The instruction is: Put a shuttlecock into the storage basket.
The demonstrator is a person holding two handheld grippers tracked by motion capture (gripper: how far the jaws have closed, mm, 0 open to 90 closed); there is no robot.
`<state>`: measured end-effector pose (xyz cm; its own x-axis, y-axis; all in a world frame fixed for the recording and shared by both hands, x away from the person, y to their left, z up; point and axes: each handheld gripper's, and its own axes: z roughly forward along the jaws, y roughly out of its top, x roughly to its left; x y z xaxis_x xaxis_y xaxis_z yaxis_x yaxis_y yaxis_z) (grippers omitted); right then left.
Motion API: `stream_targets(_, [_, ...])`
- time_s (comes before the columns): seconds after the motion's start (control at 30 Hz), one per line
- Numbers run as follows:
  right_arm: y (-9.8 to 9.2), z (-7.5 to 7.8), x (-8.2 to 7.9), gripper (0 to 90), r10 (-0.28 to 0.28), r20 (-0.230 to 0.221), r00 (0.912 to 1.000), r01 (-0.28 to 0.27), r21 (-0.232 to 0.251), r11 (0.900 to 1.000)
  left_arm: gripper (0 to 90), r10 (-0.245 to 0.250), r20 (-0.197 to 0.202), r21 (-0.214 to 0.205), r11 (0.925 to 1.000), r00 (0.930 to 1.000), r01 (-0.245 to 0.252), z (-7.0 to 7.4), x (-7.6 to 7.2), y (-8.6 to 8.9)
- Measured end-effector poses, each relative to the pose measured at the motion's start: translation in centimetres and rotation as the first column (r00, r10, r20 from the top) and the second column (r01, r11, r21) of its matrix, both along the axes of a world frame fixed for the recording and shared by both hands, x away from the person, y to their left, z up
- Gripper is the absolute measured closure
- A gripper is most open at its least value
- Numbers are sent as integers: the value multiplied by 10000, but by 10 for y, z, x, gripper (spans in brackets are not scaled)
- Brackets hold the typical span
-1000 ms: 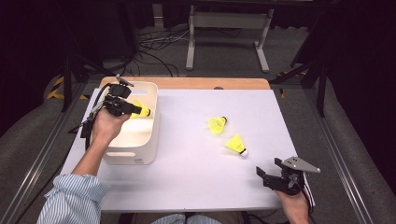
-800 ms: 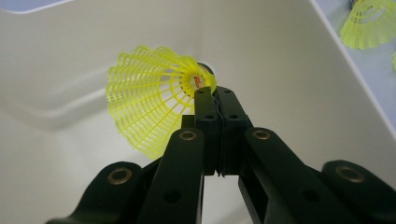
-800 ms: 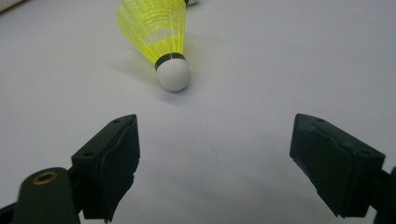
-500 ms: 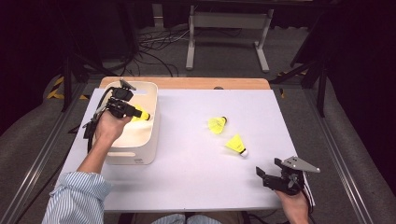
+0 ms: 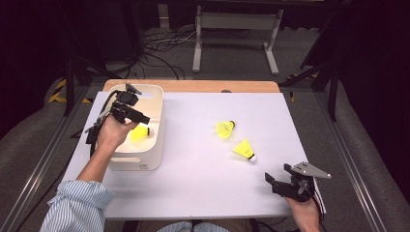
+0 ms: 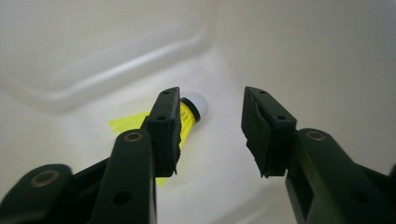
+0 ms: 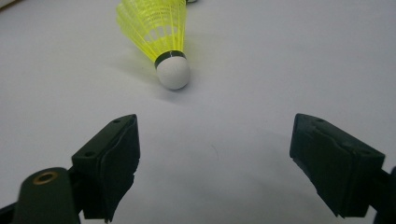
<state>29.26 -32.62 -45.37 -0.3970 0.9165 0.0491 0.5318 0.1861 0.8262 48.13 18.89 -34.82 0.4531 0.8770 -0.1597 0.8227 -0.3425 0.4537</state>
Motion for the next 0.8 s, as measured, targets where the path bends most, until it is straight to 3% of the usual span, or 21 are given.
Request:
stream_targets(0.33, [2, 1, 0, 166, 15, 34, 10000, -15, -45, 10000, 362, 387, 392, -122, 9992, 9985, -382, 10, -8, 4])
stream_targets(0.8, [3, 1, 1, 167, 42, 37, 10000, -42, -56, 10000, 291, 306, 569, -126, 9995, 9979, -299, 17, -17, 2])
